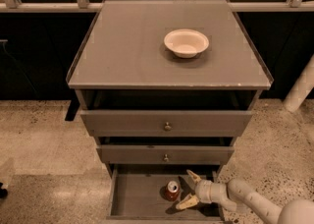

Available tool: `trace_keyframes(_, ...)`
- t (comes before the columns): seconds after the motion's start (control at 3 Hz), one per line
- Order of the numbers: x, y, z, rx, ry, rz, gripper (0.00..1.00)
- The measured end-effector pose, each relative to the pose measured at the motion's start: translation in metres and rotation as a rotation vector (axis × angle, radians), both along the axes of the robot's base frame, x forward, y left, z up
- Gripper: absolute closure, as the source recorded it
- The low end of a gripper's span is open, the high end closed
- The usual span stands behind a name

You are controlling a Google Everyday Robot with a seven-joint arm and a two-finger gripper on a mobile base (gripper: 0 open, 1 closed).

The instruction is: Pick coke can from bottom drawer and place on counter

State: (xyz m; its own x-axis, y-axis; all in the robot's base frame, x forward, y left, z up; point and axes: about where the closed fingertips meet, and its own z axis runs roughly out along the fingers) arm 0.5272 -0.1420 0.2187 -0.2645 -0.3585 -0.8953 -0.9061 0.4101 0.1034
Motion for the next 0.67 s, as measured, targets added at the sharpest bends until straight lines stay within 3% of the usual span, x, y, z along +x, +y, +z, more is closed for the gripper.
trace_keyframes(0.67, 0.022, 0.029, -0.024, 0.019, -0.020, -0.006, 0.00)
